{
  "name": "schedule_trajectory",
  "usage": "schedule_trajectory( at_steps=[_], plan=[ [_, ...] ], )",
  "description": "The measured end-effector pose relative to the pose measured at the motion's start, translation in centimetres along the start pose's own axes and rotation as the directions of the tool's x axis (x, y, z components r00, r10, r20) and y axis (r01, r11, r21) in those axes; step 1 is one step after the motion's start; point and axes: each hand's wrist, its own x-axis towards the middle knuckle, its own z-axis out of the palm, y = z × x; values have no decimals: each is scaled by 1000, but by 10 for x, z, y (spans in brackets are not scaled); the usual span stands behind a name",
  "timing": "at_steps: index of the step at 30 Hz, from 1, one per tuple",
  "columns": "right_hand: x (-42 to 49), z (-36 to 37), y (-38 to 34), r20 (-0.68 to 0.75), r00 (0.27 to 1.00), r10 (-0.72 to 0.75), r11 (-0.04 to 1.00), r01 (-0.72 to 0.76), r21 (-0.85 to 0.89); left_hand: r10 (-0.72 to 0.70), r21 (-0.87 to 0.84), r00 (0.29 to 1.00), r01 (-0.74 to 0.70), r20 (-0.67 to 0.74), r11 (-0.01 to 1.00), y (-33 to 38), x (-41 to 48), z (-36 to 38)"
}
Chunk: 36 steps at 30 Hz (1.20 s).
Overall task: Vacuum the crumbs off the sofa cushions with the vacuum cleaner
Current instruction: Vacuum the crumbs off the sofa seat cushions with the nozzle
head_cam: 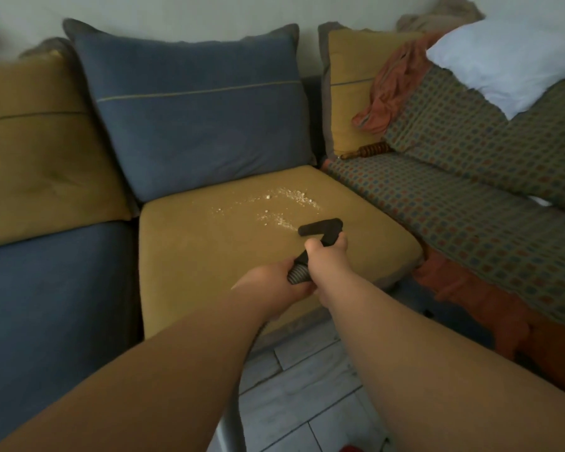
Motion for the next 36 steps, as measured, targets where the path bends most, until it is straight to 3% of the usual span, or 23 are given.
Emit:
schedule_trajectory(
  at_steps=[7, 19, 25, 36],
  plan=[
    [-3, 30, -3, 61, 998, -2, 1000, 4, -28, -55, 11, 998, 55, -11, 998, -23, -6, -19],
    [28, -10, 2, -102, 992, -67, 996, 61, -62, 38, -28, 999, -38, -4, 999, 10, 16, 12],
    [31, 12, -10, -18, 997, -79, 990, 77, -121, -30, -99, 999, 27, -36, 995, 0, 9, 1],
    [13, 60, -6, 68, 996, -56, 996, 60, -71, -112, -54, 992, 108, -67, 993, -35, -15, -26]
  ],
)
